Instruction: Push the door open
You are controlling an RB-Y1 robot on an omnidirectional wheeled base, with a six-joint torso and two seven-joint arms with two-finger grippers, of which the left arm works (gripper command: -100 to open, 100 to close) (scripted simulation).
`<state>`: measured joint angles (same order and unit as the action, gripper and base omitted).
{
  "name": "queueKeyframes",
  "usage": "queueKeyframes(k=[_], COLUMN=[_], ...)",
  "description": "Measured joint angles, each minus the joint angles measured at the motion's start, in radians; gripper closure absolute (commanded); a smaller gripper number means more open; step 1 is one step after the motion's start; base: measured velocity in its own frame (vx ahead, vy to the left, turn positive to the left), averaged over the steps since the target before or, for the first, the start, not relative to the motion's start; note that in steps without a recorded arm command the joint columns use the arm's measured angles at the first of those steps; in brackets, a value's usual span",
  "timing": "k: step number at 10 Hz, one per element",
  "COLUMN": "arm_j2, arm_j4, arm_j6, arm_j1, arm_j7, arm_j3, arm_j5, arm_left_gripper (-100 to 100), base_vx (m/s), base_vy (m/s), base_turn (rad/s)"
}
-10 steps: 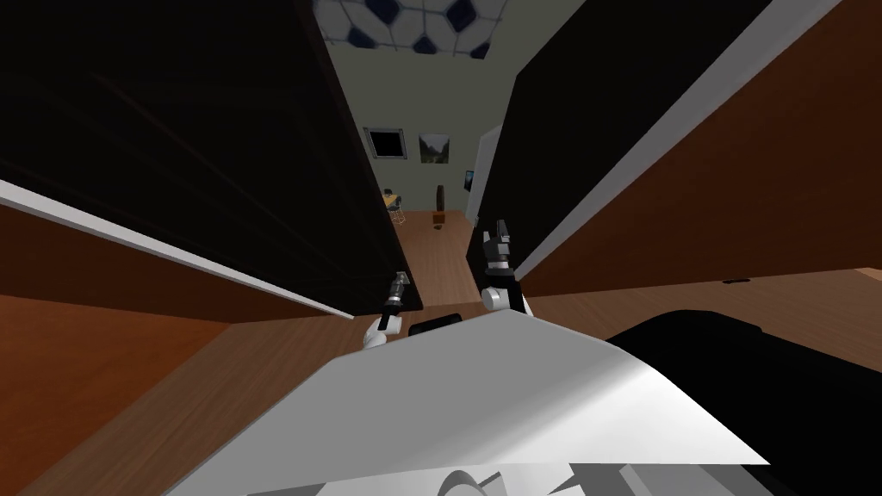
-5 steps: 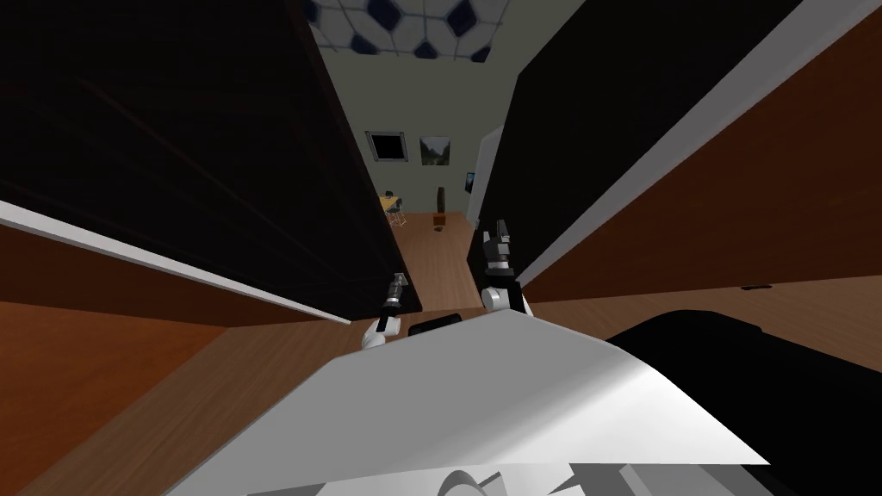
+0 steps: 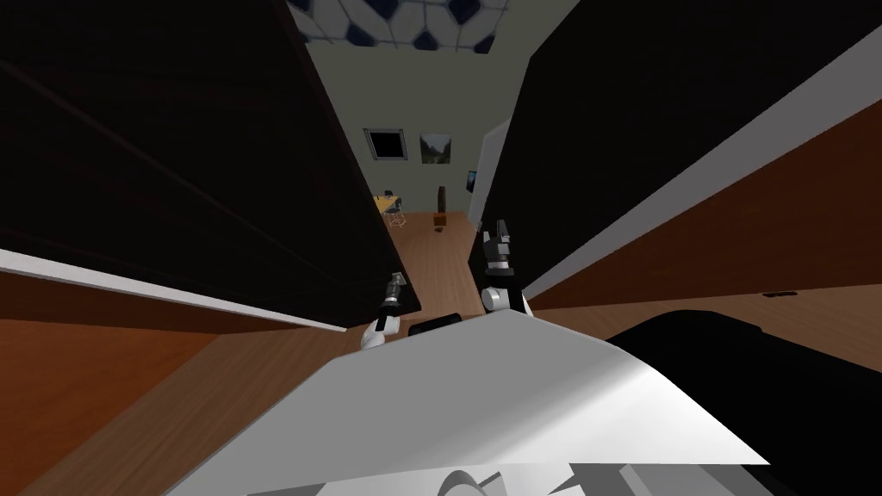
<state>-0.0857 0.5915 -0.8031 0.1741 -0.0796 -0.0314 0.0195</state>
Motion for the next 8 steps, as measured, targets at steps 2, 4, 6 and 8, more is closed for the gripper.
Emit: queueKeyframes(k=[2,4,6,8], arm_j2=[-0.004,-0.005,-0.008,-0.009], arm_j4=[0.010,-0.023,-0.019,-0.006], arm_j6=[0.004,-0.012,-0.014,-0.011], arm_j1=[-0.007,0.011,0.013,-0.001], arm_j7=[0.006,0.019,0.022,0.025], arm_j3=[0.019,0.044,0.052,0.061], arm_j5=[0.010,0.022,0.027,0.031], arm_left_gripper=[100,100,100,100], base_vx=[0.181,0.164,0.037,0.152], base_vy=[-0.079,-0.067,0.001,-0.072], base_turn=[0.069,0.040,-0.008,0.087])
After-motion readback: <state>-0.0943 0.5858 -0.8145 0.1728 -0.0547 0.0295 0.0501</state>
